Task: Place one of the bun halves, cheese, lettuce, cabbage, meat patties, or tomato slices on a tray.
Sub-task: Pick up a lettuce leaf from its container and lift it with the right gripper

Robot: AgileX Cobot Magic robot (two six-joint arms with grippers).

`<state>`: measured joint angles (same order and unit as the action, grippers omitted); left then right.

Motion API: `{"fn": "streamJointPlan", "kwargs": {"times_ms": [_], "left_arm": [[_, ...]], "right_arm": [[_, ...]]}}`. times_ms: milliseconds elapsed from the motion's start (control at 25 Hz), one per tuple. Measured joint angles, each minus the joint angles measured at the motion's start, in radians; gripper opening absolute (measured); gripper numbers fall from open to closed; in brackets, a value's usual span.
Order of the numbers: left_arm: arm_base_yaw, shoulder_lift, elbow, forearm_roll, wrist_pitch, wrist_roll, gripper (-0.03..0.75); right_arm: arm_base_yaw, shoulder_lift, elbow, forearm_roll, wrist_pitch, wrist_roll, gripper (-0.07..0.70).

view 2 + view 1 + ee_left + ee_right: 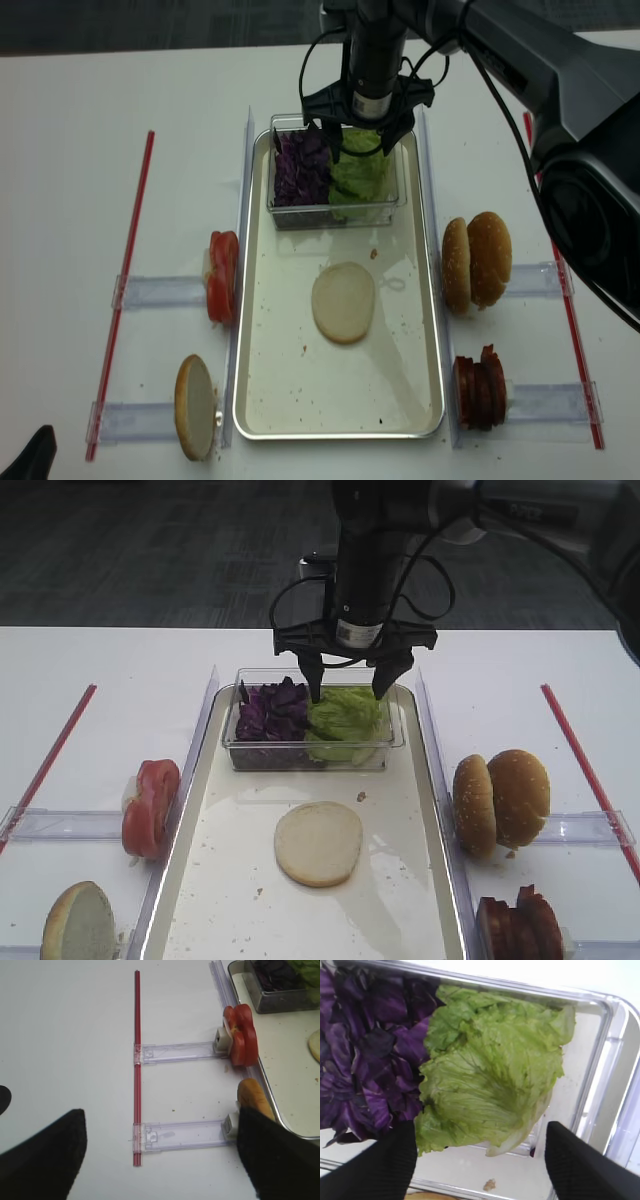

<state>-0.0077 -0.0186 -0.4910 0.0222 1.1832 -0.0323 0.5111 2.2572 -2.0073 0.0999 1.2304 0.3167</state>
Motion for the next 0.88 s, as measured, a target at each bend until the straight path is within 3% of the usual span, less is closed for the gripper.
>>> {"fn": "streamJointPlan", "kwargs": {"times_ms": [520, 880], "left_arm": [[0.0, 0.0, 0.0, 0.0, 0.0, 0.0, 0.565], [0.0, 0.0, 0.0, 0.0, 0.0, 0.0, 0.564]], "right_arm": [[0.0, 0.081, -0.046, -0.036, 0.0, -0.008, 0.551], [-0.006, 0.118, -0.1, -0.049, 0.0, -0.014, 0.492]]}}
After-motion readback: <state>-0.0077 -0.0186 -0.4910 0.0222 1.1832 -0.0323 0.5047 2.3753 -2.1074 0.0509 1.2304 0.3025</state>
